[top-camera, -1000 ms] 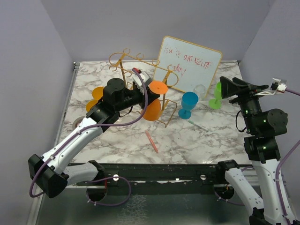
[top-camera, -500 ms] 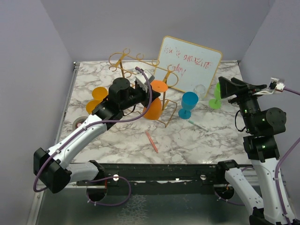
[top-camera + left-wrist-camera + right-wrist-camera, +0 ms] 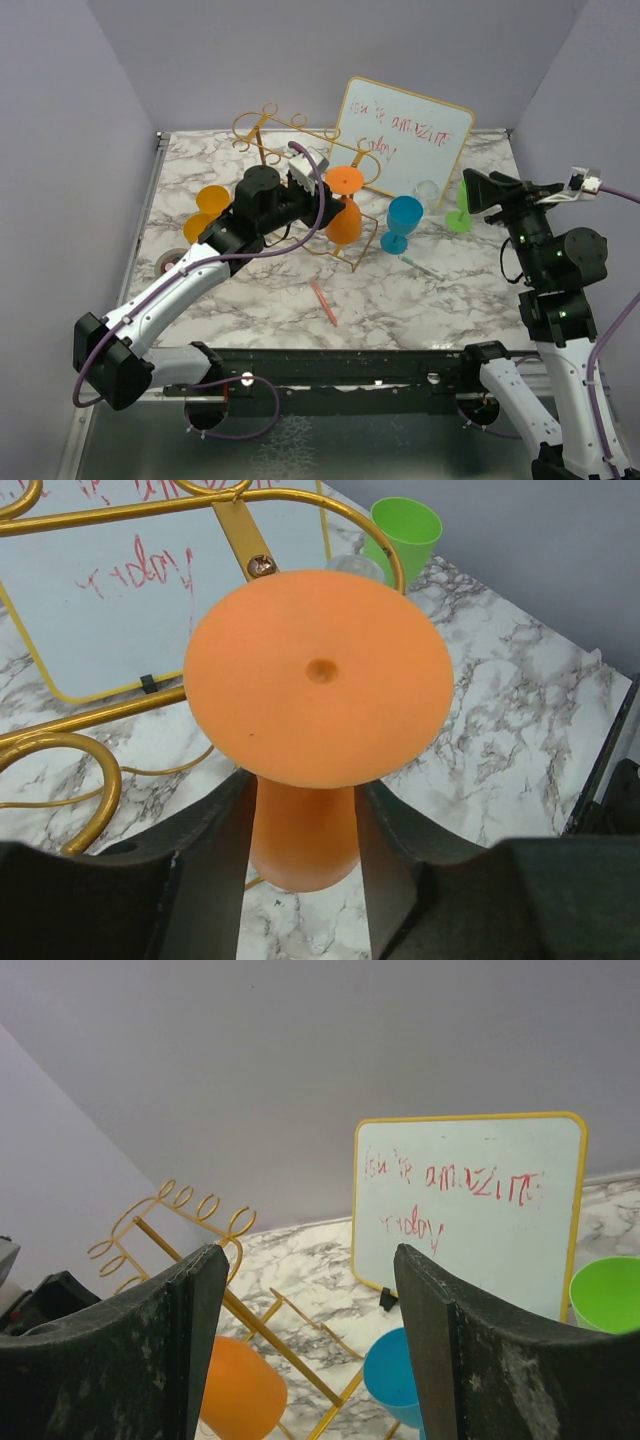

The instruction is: Place the wine glass upside down on the wine glass rack

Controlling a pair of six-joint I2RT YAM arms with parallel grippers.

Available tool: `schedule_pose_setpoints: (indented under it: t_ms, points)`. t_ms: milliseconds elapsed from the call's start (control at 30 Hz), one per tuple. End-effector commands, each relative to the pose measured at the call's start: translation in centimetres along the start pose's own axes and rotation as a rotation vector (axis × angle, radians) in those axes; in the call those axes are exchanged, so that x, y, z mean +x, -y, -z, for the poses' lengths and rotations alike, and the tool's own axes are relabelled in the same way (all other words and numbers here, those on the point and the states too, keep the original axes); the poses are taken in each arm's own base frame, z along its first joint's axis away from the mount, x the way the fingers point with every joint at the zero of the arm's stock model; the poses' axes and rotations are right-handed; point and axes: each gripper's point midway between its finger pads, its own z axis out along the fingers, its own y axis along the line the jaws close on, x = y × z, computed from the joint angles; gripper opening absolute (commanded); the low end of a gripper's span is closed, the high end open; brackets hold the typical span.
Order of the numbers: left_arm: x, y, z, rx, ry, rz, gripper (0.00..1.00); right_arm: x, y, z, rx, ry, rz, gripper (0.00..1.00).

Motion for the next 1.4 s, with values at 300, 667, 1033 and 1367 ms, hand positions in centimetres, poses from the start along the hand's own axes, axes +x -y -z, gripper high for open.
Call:
schedule_pose_setpoints:
  t_ms: [300,667,1033,1367]
  points:
    - [-1.4,-0.4,5.5,-0.112,0.050,-0.023,0.72,5.2,1.7,0.6,0.066,-0.254,0.012,0.73]
    - [-5.9,-1.0,11.3,-0.237,0.245,-0.051,0.99,14.7,7.6,-0.7,0.317,-0.658,-0.016,0.71]
    - [-9.6,0.2,11.8,-0.202,0.328,0.038,0.99,17.6,12.7,-5.1,0.527,-0.643,-0.014,0.62]
    - [-9.6,-0.5,10.9,-0.227,0.302,0.049,0.99,20.6,15.3,-7.2,0.620,-0.713,0.061,0.53]
